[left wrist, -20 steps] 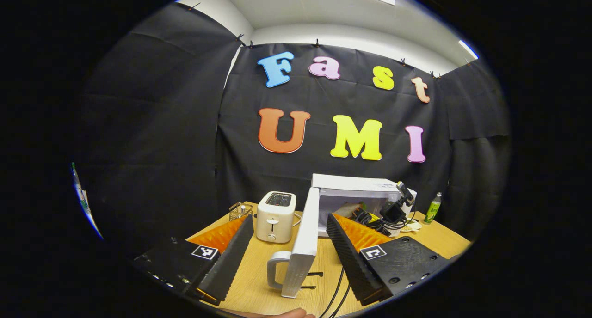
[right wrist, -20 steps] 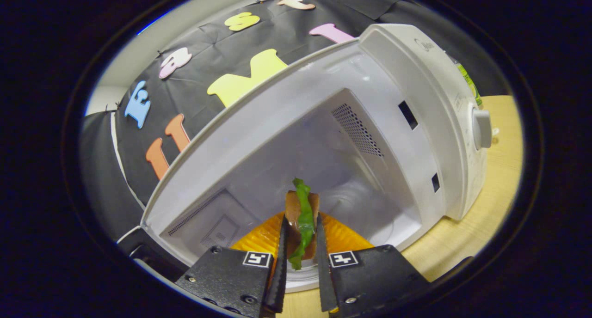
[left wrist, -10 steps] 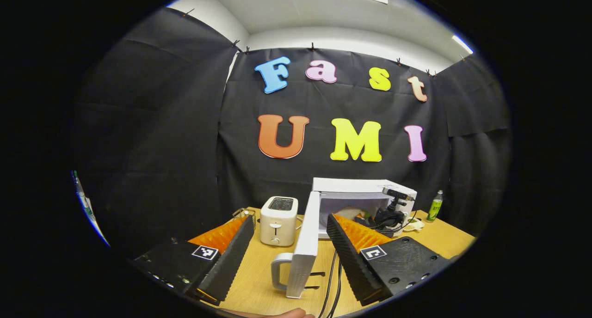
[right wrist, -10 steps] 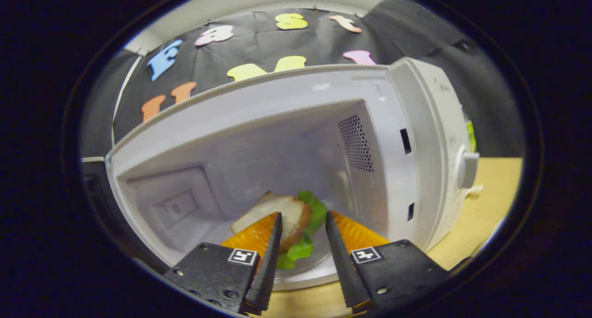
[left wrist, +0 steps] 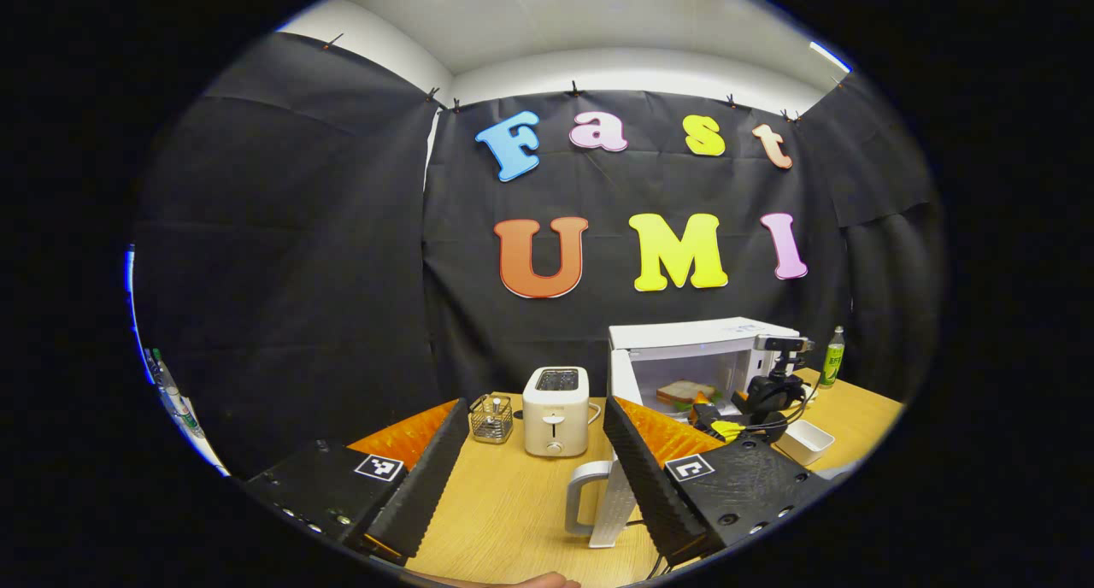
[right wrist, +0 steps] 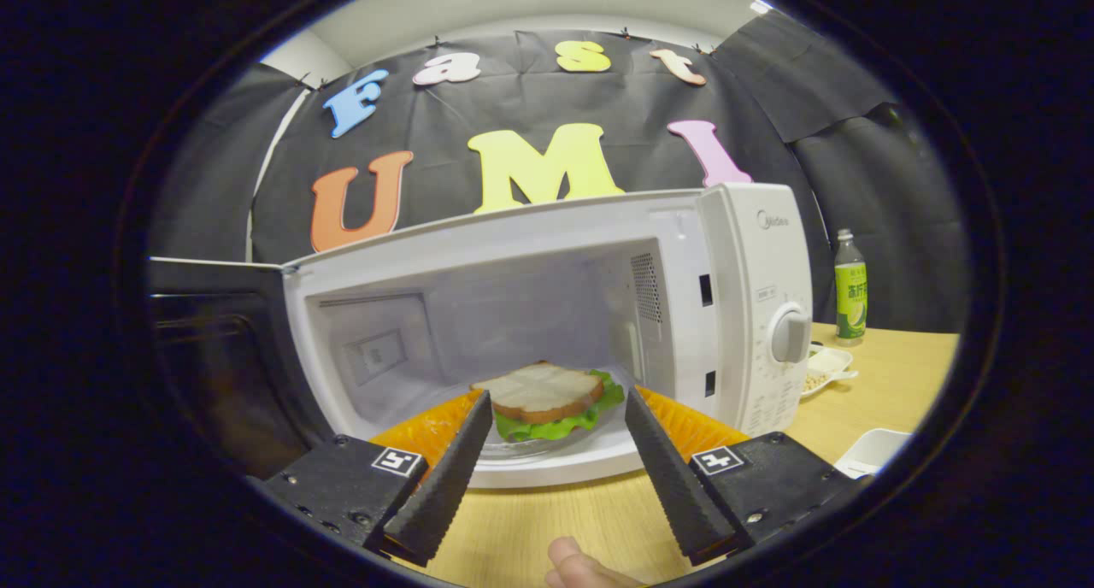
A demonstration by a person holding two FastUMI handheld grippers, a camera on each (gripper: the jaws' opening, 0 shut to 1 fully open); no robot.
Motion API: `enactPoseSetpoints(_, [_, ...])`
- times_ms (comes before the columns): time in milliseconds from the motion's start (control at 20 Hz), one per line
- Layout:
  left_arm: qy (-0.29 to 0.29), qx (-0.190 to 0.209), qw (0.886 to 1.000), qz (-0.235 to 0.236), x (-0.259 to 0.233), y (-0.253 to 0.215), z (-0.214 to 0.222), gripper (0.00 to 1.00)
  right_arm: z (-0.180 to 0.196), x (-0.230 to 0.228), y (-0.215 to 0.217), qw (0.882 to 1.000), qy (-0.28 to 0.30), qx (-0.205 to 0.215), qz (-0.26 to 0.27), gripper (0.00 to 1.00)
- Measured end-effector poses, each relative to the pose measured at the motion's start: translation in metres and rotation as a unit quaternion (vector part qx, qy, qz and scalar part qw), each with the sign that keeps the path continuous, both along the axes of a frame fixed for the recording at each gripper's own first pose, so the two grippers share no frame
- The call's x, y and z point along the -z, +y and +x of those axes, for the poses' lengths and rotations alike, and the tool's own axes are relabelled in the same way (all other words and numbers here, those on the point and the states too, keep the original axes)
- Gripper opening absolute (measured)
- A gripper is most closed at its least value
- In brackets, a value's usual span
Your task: Open the microwave oven with the left hand, put the food in, and close the microwave oven.
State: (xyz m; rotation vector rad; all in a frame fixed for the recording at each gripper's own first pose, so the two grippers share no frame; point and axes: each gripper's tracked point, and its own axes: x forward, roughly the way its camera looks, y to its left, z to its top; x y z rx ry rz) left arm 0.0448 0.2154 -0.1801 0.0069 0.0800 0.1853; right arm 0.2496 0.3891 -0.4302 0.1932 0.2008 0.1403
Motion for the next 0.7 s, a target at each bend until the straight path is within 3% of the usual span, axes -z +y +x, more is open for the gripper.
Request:
enactPoseSetpoints(100, [0.010, -0.006, 1.000, 0.007, 0.010, 0.007, 0.002, 0.95, -0.025, -0.009, 0.000, 1.000, -0.007, -0.020, -0.006, 0.92])
enactPoseSetpoints(150, [0.012, -0.009, 1.000, 0.011, 0.012, 0.010, 0.002, 0.94, -0.038, -0.017, 0.002, 0.999, -0.013, -0.032, -0.010, 0.99])
enactPoseSetpoints(200, [0.011, -0.014, 1.000, 0.014, 0.013, 0.013, 0.000, 0.93, -0.048, -0.028, 0.000, 0.999, -0.022, -0.041, -0.017, 0.99])
enactPoseSetpoints(250, [0.009, -0.020, 1.000, 0.013, 0.013, 0.018, -0.002, 0.79, -0.057, -0.038, -0.004, 0.998, -0.028, -0.049, -0.020, 0.99])
enactPoseSetpoints(300, [0.005, -0.020, 1.000, 0.009, 0.014, 0.019, -0.003, 0.87, -0.067, -0.048, -0.008, 0.998, -0.030, -0.053, -0.017, 1.00])
enactPoseSetpoints(400, [0.000, -0.023, 1.000, -0.006, 0.015, 0.024, -0.005, 0.82, -0.087, -0.070, -0.012, 0.997, -0.031, -0.074, 0.007, 1.00])
enactPoseSetpoints(450, [0.002, -0.022, 1.000, -0.018, 0.017, 0.025, -0.005, 0.79, -0.097, -0.079, -0.016, 0.996, -0.029, -0.083, 0.007, 1.00])
enactPoseSetpoints(500, [0.002, -0.017, 0.999, -0.029, 0.020, 0.025, -0.003, 0.66, -0.106, -0.088, -0.023, 0.996, -0.029, -0.086, 0.005, 1.00])
enactPoseSetpoints(550, [0.004, -0.018, 0.999, -0.035, 0.022, 0.026, -0.003, 0.73, -0.115, -0.100, -0.030, 0.996, -0.032, -0.088, 0.001, 1.00])
enactPoseSetpoints(600, [0.006, -0.021, 0.999, -0.038, 0.026, 0.031, -0.003, 0.62, -0.123, -0.108, -0.042, 0.996, -0.035, -0.085, -0.008, 1.00])
enactPoseSetpoints(650, [0.009, -0.023, 0.999, -0.038, 0.030, 0.035, -0.003, 0.70, -0.129, -0.117, -0.052, 0.996, -0.036, -0.081, -0.017, 1.00])
enactPoseSetpoints(700, [0.013, -0.028, 0.999, -0.038, 0.035, 0.040, -0.002, 0.58, -0.137, -0.127, -0.061, 0.996, -0.040, -0.080, -0.021, 0.99])
